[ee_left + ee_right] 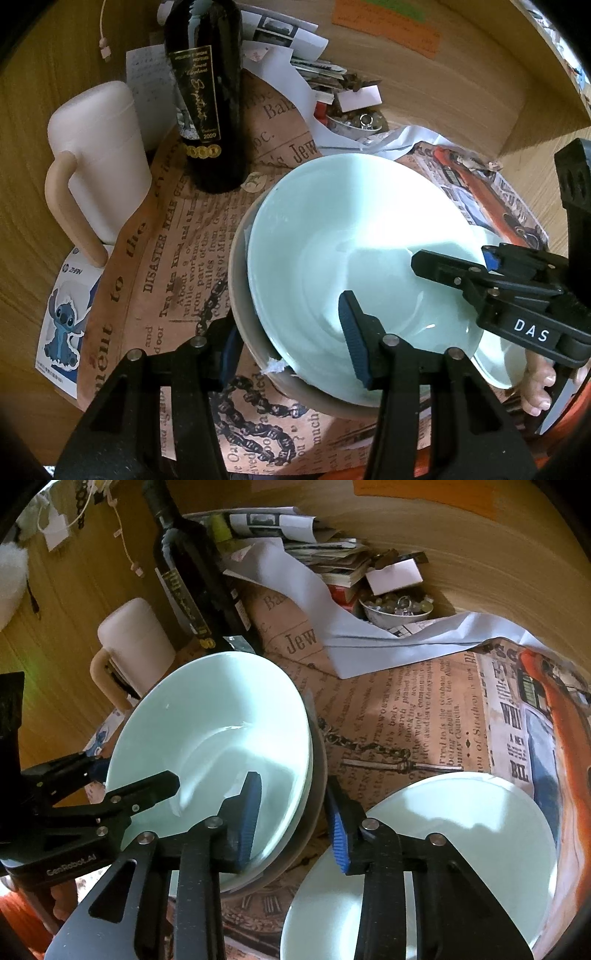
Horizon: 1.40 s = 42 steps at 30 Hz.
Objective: Organize plates and bowls
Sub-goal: 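Lower the mint-green bowl into the white bowl with both tools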
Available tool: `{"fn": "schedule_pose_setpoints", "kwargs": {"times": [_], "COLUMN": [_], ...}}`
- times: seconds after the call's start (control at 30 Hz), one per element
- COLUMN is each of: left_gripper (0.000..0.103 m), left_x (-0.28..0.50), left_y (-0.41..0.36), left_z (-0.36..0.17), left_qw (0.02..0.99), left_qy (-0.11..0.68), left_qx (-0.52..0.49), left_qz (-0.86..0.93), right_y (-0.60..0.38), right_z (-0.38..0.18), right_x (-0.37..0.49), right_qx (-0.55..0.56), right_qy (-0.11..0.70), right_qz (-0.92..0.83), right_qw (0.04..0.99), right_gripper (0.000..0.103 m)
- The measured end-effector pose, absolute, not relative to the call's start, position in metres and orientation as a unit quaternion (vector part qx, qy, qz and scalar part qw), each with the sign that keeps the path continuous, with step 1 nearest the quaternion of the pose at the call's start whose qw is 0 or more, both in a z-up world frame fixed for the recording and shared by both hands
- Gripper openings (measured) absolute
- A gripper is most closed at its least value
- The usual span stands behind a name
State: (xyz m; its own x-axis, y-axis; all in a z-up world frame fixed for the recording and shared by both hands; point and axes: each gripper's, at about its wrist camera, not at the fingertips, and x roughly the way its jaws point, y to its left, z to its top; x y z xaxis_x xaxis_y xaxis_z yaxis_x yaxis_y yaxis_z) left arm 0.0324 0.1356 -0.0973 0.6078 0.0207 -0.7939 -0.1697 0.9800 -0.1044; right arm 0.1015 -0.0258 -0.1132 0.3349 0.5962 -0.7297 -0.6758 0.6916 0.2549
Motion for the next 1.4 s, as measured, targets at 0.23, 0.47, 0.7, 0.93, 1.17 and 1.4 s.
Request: {"fn": "schedule_pose_setpoints", "kwargs": {"times": [0.23, 0.47, 0.7, 0.93, 1.17, 1.4], "left_gripper": [0.049, 0.049, 0.05, 0.049, 0.049, 0.049], "left_x": [0.037, 0.04, 0.044, 0.047, 0.051, 0.051], "left_y": [0.128, 0.116, 0.097, 0.074, 0.046, 0.017], "left_z": [-0.088, -0.076, -0.061, -0.054, -0.053, -0.056], "left_qw": [0.902, 0.909, 0.918, 0.922, 0.922, 0.92], "left_qy": [0.422, 0.408, 0.389, 0.382, 0.382, 0.385], "left_qx": [-0.076, -0.072, -0.065, -0.054, -0.046, -0.035], "left_qz": [0.055, 0.044, 0.024, -0.003, -0.034, -0.061], "right_y": [-0.036, -0.05, -0.073, -0.102, -0.132, -0.159], "right_z": [-0.107, -0.099, -0.088, -0.081, -0.078, -0.078], "right_x": [0.101, 0.101, 0.102, 0.1, 0.095, 0.087], "right_qx": [-0.037, -0.023, -0.011, -0.001, 0.006, 0.014], "right_qy": [0.416, 0.404, 0.389, 0.378, 0.372, 0.37], "right_qz": [0.388, 0.381, 0.366, 0.343, 0.315, 0.289], "right_qw": [0.821, 0.831, 0.846, 0.86, 0.873, 0.883], "right_gripper": [0.031, 0.031, 0.031, 0.031, 0.031, 0.031]}}
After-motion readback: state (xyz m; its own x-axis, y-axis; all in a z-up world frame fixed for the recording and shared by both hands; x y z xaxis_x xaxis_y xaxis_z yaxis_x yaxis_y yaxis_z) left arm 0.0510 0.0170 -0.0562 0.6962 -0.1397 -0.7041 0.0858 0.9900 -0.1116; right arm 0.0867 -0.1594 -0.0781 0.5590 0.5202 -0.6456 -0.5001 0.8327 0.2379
